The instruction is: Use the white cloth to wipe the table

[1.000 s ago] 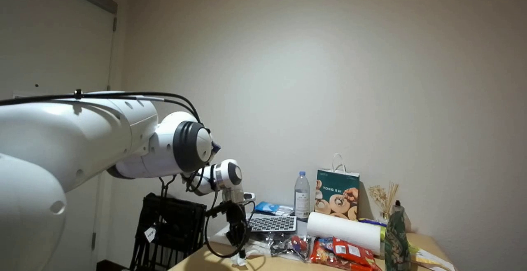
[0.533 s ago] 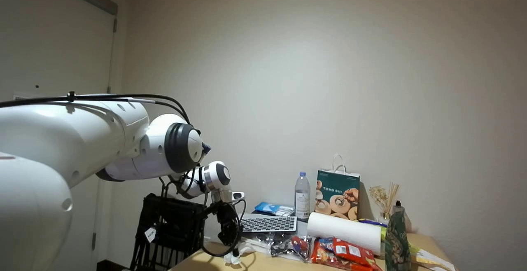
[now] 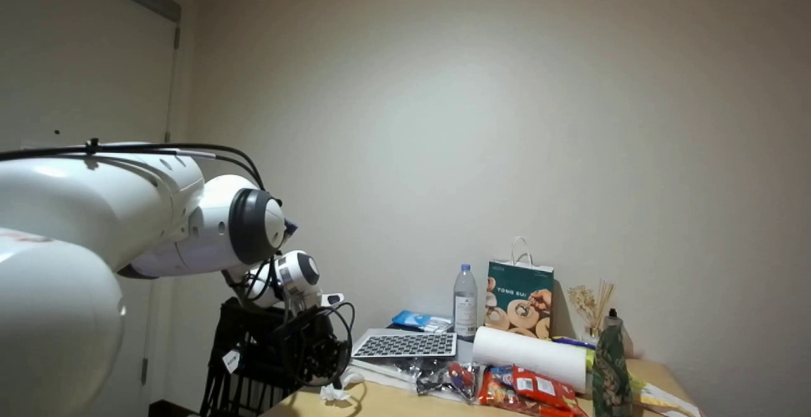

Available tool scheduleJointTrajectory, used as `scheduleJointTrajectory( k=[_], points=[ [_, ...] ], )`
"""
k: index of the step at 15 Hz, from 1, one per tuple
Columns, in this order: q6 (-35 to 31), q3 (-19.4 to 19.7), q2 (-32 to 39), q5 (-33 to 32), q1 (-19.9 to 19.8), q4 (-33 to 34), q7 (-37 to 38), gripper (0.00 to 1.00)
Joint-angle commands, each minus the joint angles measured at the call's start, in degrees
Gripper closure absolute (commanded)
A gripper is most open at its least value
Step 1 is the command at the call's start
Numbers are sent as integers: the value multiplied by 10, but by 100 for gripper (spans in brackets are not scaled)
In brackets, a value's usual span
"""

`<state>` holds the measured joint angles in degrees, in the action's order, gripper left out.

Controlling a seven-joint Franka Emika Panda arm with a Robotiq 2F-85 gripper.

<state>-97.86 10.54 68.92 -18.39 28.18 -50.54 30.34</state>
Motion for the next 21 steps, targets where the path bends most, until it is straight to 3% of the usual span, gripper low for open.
scheduleJointTrajectory(
  k=[1,3,5,8,13,18,19,21],
  points=[
    [-38,-15,-22,-19,23,-40,-64,96],
    [-45,-17,-25,-19,30,-42,-92,96],
    [-22,-4,-2,-12,33,-2,-68,96],
    [-26,-4,-2,-12,34,-2,-76,97],
    [51,-17,-15,29,-10,-25,-86,96],
    [56,-15,-26,97,-83,-41,-57,97],
    [66,-6,-10,69,-55,-5,-72,96],
    [66,-7,-12,82,-81,-7,-72,96]
  ],
)
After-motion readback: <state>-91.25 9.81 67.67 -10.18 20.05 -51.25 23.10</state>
